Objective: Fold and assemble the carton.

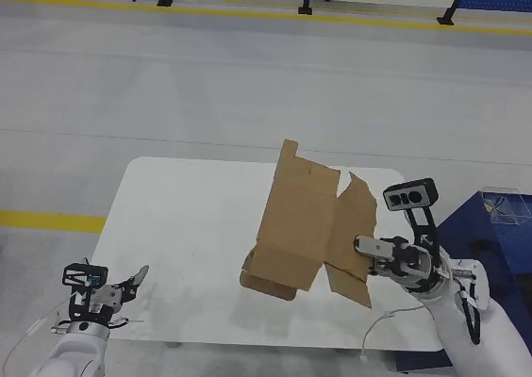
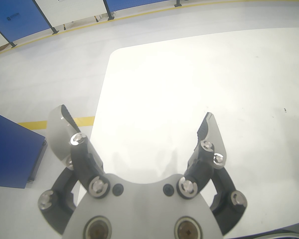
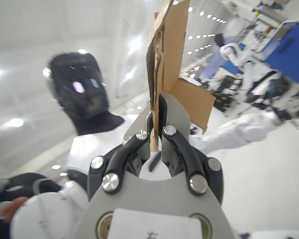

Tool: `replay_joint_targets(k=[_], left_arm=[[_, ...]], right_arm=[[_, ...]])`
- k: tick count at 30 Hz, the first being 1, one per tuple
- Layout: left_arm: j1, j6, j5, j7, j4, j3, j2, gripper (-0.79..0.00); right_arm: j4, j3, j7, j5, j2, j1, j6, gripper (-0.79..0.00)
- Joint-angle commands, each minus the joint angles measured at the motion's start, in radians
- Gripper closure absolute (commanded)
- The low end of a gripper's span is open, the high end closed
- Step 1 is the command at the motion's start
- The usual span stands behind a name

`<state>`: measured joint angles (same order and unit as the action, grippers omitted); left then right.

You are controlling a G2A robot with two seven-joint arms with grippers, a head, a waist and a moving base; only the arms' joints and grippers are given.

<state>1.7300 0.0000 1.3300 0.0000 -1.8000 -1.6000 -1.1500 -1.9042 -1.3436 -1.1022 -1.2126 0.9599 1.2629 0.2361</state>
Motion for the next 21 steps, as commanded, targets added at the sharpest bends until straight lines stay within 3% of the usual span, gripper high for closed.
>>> replay_joint_targets(k=[1,6,13,17,21], left_arm=[[0.0,0.0,0.0,0.0,0.0,0.0,0.0,-0.785],[0.0,0.0,0.0,0.0,0.0,0.0,0.0,-0.785],[0.0,0.0,0.0,0.0,0.0,0.0,0.0,-0.785],[0.0,0.0,0.0,0.0,0.0,0.0,0.0,-0.785],[0.0,0.0,0.0,0.0,0.0,0.0,0.0,-0.785]], right_arm=[[0.01,0.023,-0.027,-0.279,0.006,0.003,-0.196,0.0],[0.02,0.082,-0.002,-0.611,0.02,0.012,-0.503,0.0],[0.017,0.215,0.159,-0.962,0.038,0.064,-0.87,0.0],[0.016,0.285,0.284,-1.225,0.046,0.093,-1.022,0.0],[0.009,0.332,0.434,-1.474,0.048,0.099,-1.085,0.0]])
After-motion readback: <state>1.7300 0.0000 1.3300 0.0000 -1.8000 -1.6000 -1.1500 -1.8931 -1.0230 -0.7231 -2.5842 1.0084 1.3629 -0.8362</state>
